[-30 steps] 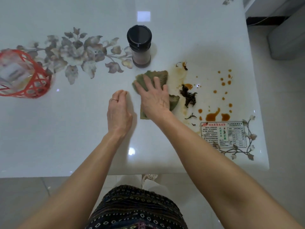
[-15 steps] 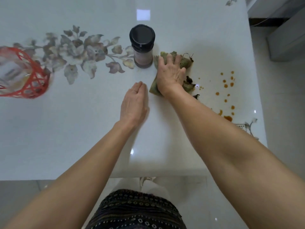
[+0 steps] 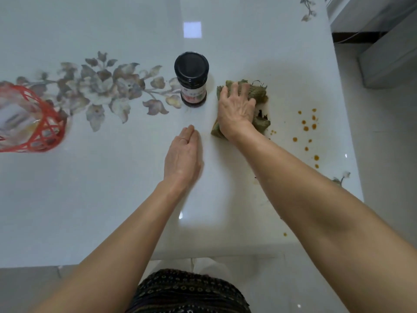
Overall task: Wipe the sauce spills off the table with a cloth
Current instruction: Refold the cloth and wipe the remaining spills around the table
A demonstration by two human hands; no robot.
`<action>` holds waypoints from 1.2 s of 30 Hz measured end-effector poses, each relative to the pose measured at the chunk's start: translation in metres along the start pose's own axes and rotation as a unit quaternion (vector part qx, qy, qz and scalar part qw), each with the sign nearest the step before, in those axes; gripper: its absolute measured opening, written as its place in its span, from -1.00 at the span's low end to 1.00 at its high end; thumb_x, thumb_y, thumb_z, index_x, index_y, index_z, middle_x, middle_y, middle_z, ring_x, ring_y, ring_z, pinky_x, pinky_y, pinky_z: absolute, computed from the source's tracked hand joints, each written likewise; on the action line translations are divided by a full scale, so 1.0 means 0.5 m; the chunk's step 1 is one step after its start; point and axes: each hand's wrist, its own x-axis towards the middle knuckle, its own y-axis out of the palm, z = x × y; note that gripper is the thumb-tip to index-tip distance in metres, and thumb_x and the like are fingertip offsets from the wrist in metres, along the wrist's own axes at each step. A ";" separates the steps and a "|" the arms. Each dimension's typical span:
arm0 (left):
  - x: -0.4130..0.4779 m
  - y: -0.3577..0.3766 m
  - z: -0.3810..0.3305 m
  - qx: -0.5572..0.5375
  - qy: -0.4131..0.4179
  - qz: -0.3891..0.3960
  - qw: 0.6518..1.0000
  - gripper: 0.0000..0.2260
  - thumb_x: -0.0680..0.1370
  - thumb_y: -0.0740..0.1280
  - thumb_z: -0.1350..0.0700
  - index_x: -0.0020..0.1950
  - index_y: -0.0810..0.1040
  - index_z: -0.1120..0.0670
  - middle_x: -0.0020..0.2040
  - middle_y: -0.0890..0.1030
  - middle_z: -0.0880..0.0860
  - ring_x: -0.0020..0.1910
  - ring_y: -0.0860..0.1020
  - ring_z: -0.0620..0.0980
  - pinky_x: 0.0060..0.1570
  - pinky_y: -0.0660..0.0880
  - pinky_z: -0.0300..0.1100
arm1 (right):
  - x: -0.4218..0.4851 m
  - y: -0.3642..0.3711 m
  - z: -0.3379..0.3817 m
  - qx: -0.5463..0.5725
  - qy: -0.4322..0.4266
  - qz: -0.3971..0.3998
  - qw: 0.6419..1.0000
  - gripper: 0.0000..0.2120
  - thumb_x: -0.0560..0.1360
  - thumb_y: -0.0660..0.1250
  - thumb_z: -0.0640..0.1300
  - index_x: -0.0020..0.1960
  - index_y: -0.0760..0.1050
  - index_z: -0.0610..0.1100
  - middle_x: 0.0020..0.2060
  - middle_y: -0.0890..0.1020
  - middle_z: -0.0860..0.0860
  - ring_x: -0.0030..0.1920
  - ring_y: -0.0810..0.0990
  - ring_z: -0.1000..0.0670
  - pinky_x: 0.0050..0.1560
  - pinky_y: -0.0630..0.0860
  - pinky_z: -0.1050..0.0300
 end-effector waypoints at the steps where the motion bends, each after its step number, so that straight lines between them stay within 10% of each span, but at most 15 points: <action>1: 0.002 0.001 -0.001 0.003 0.001 0.003 1.000 -0.44 0.49 0.14 0.38 0.49 0.15 0.21 0.54 0.10 0.09 0.50 0.10 0.06 0.44 0.06 -0.19 | 0.000 0.002 -0.001 0.002 0.008 0.002 1.000 -0.48 0.53 0.17 -0.26 0.47 0.18 -0.19 0.43 0.23 -0.19 0.42 0.15 -0.26 0.12 0.39 -0.09; 9: 0.006 -0.012 -0.006 -0.011 -0.001 0.020 1.000 -0.48 0.52 0.12 0.34 0.49 0.16 0.20 0.54 0.08 0.08 0.51 0.07 0.03 0.43 0.03 -0.19 | -0.053 -0.005 -0.007 0.116 0.060 0.031 0.991 -0.58 0.53 0.18 -0.31 0.38 0.29 -0.23 0.34 0.30 -0.24 0.36 0.19 -0.30 0.04 0.47 -0.07; 14: 0.009 -0.015 -0.001 -0.020 0.010 0.042 0.999 -0.41 0.51 0.08 0.35 0.53 0.03 0.17 0.56 -0.01 0.05 0.53 -0.01 -0.01 0.47 -0.06 -0.21 | 0.028 -0.062 -0.070 0.206 0.067 -0.101 0.971 -0.51 0.49 0.23 -0.31 0.39 0.30 -0.08 0.31 0.32 -0.16 0.28 0.30 -0.19 0.01 0.33 0.07; 23: 0.010 -0.017 0.000 -0.029 0.006 0.044 0.999 -0.45 0.52 0.09 0.33 0.52 0.09 0.19 0.55 0.05 0.06 0.52 0.04 0.01 0.48 0.02 -0.16 | 0.011 0.005 -0.079 0.143 0.090 0.047 0.984 -0.32 0.53 0.12 -0.30 0.58 -0.03 -0.02 0.57 -0.06 -0.16 0.52 -0.02 -0.26 0.46 0.03 -0.15; 36: 0.025 -0.003 -0.012 -0.030 -0.003 0.049 0.998 -0.44 0.53 0.08 0.35 0.52 0.01 0.22 0.56 -0.02 0.07 0.53 -0.04 -0.01 0.44 -0.05 -0.23 | -0.068 0.024 -0.072 0.152 0.028 -0.030 0.987 -0.44 0.42 0.28 -0.36 0.37 0.27 -0.06 0.39 0.28 -0.14 0.34 0.24 -0.25 0.20 0.37 -0.13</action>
